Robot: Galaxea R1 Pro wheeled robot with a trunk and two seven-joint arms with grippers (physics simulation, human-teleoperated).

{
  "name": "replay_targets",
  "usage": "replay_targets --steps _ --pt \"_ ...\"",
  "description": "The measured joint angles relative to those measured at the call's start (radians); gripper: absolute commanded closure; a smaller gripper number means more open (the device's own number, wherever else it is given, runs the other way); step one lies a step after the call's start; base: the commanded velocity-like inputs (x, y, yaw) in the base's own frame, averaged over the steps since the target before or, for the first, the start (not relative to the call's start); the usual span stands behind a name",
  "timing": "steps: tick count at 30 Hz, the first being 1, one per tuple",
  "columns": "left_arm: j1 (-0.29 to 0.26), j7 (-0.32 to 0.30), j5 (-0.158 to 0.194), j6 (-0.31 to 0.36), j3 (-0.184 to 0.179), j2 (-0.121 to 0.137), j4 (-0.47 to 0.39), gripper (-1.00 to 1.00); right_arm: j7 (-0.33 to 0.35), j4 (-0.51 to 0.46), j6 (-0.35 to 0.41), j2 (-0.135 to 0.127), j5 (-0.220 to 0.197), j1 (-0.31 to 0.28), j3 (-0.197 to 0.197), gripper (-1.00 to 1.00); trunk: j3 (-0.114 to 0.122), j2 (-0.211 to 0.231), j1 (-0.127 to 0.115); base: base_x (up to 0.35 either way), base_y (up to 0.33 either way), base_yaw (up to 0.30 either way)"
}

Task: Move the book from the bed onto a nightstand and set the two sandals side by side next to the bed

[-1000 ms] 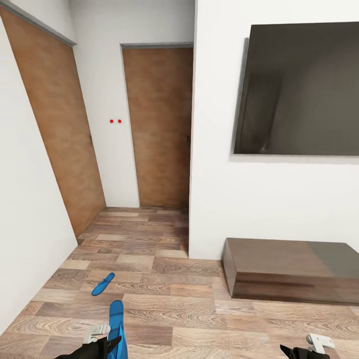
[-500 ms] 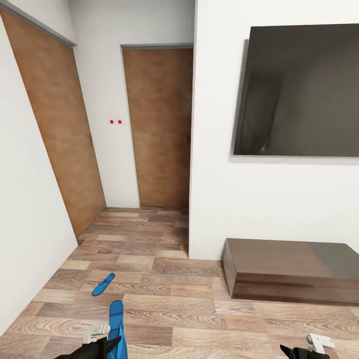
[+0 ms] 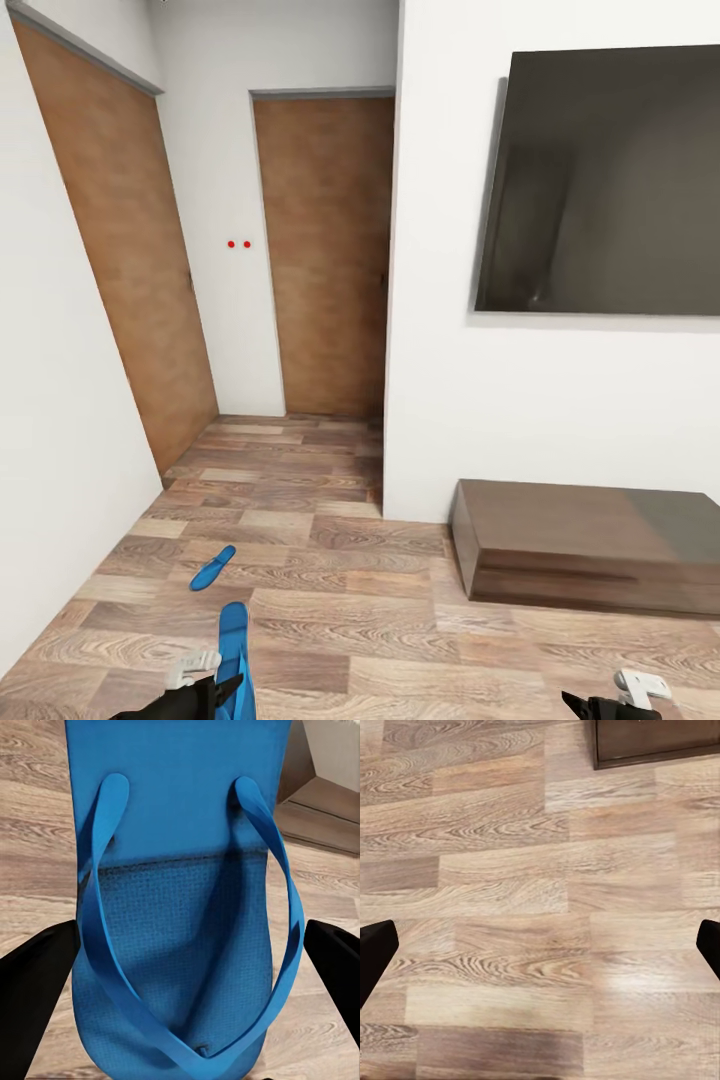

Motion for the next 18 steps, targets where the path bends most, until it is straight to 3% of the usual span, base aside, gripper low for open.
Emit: replay_targets --steps 18 --pt "0.0 0.0 0.001 -0.001 -0.001 0.0 0.001 1.0 0.0 0.0 0.0 0.0 0.0 0.0 0.0 -1.0 0.0 0.0 0.0 0.0 0.0 0.287"
